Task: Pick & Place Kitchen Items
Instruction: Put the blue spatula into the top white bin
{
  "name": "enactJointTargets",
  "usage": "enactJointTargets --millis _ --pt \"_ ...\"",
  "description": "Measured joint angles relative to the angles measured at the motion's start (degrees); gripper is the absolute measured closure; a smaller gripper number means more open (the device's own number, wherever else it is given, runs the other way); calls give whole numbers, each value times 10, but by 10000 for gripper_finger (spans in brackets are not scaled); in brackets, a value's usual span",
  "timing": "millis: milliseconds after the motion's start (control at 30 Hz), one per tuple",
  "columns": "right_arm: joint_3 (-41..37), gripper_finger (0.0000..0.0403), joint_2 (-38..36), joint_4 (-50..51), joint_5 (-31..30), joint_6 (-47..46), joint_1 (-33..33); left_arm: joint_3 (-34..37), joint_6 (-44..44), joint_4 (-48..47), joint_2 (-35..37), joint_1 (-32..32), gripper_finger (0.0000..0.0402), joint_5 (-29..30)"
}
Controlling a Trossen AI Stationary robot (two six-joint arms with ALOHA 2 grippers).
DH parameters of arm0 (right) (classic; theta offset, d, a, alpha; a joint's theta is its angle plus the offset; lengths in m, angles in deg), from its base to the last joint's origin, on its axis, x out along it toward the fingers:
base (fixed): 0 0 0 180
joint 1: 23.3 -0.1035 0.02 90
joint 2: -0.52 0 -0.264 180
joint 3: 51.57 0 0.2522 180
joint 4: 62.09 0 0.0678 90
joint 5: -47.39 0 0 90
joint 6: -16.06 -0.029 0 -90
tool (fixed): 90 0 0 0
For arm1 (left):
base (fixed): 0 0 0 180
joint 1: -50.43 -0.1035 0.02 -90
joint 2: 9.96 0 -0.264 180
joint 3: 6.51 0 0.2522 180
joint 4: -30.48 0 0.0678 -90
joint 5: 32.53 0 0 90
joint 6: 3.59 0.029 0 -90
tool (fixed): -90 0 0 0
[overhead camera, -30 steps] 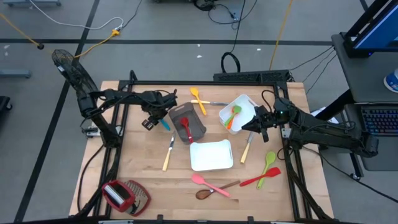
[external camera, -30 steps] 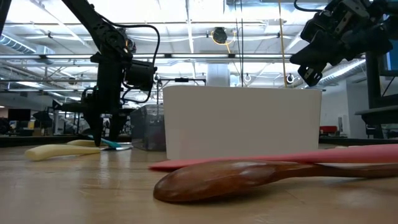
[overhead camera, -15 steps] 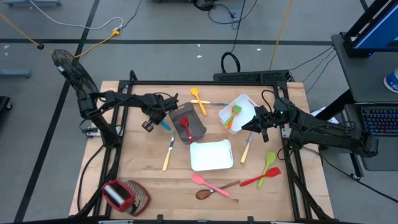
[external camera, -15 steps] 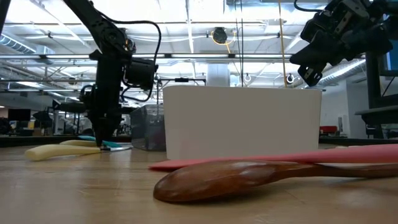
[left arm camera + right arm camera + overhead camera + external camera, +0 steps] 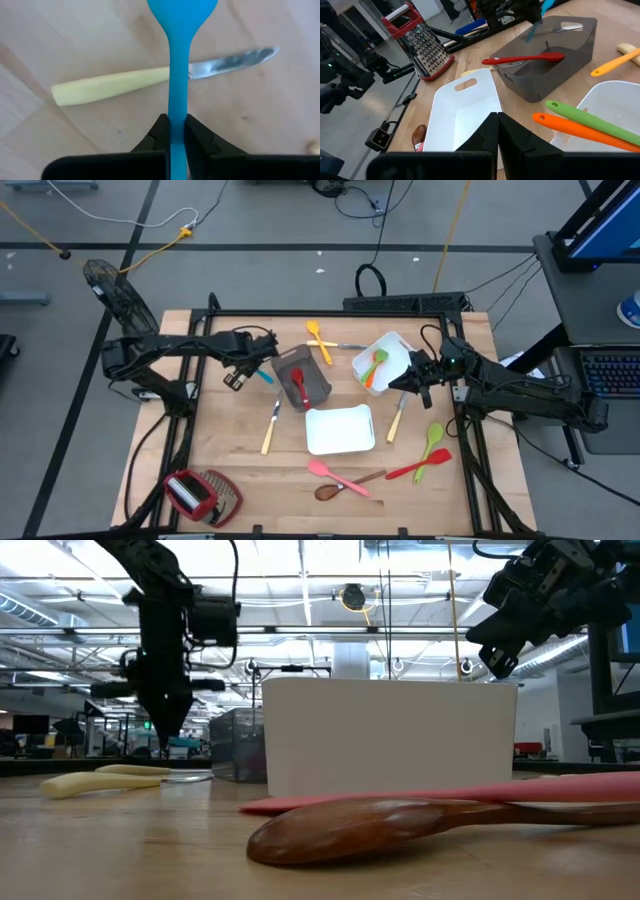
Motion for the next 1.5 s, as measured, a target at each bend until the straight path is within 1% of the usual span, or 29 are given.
enactJointTargets --millis 100,300,467,633,800,1000,1100,1200,1333,1400,1500 --pt "0 403 0 0 0 0 0 0 -13 -26 33 11 379 23" --pt "0 403 0 0 0 2 0 -2 -18 -33 86 43 384 71" --pt "0 403 0 0 0 2 0 -2 30 -21 117 75 383 75" --pt "0 403 0 0 0 2 0 -2 85 11 145 110 384 76" --pt "0 403 0 0 0 2 0 -2 149 79 172 142 385 76" --pt "0 403 0 -1 -2 3 0 -2 235 208 178 159 385 62" --pt "0 403 0 -11 -43 4 0 -2 278 273 177 160 385 43" --pt "0 403 0 -41 -124 -5 0 -3 309 329 172 160 385 23" --pt "0 403 0 -92 -212 -52 0 -3 341 376 173 162 385 -9" --pt "0 403 0 -111 -239 -80 0 -3 355 387 172 165 385 -12" --pt "0 403 0 -122 -253 -120 0 -3 390 424 173 168 385 -14"
